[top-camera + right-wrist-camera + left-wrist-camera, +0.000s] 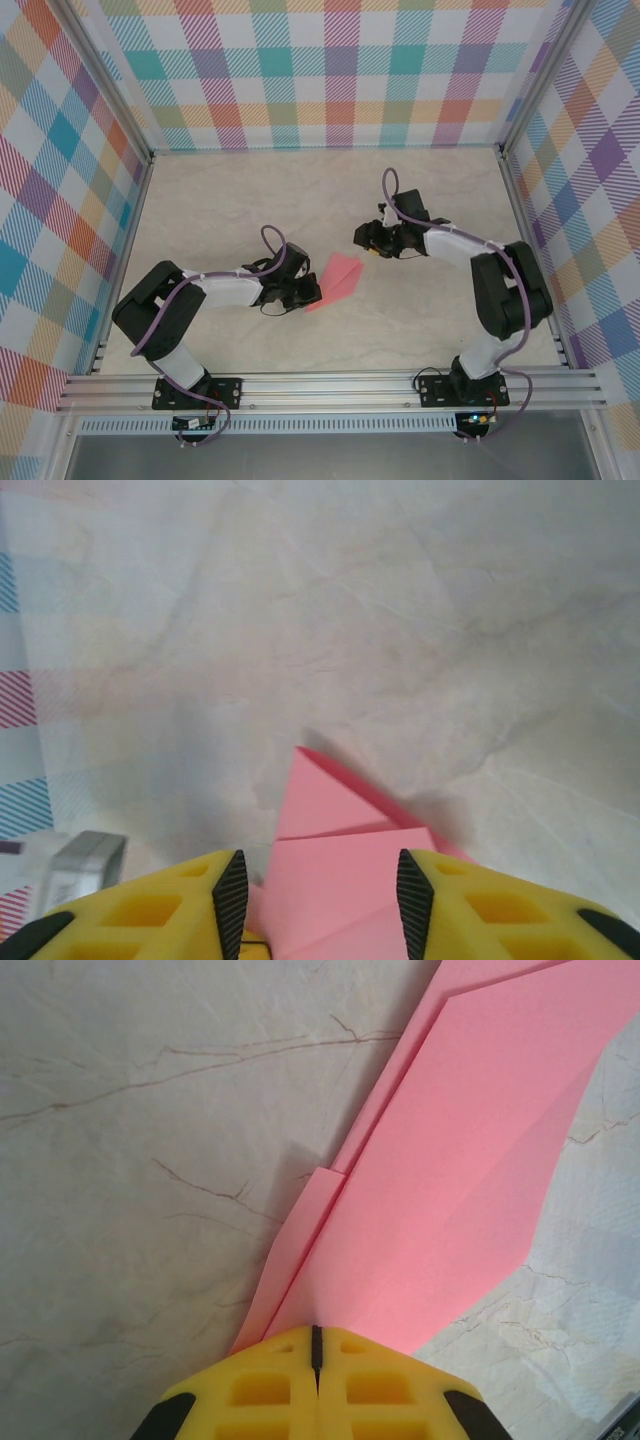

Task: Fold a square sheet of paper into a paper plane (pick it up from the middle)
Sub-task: Fourth fold the wing at the center of the table.

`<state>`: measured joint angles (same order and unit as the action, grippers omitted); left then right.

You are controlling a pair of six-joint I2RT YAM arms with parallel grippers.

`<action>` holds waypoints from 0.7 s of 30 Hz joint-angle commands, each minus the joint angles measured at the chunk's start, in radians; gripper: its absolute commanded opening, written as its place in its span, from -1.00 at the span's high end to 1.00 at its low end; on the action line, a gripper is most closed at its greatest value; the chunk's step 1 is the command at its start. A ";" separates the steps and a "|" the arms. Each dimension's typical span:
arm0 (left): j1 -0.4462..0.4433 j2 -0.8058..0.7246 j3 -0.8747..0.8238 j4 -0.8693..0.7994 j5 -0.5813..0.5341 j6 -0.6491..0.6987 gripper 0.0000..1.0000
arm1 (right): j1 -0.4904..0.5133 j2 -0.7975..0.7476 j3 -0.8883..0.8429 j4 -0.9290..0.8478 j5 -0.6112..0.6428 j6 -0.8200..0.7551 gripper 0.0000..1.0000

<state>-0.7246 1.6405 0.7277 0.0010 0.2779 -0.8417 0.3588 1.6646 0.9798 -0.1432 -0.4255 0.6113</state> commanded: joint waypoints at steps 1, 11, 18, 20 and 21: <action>-0.021 -0.011 -0.001 -0.123 -0.031 -0.007 0.90 | -0.008 -0.131 -0.057 -0.062 0.082 -0.019 -0.01; -0.101 -0.075 -0.021 -0.069 -0.080 -0.157 0.82 | -0.009 -0.569 -0.277 -0.151 0.291 0.093 -0.99; -0.185 -0.179 0.025 -0.158 -0.240 -0.209 0.60 | -0.009 -0.586 -0.341 -0.178 0.194 0.074 -1.00; -0.183 -0.234 0.045 -0.260 -0.327 -0.173 0.43 | -0.009 -0.565 -0.343 -0.197 0.148 0.068 -0.99; -0.176 -0.264 0.056 -0.328 -0.371 -0.151 0.32 | -0.009 -0.556 -0.354 -0.183 0.124 0.076 -1.00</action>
<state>-0.9028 1.4574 0.7364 -0.1558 0.0647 -1.0222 0.3531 1.0885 0.6456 -0.3061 -0.2218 0.6807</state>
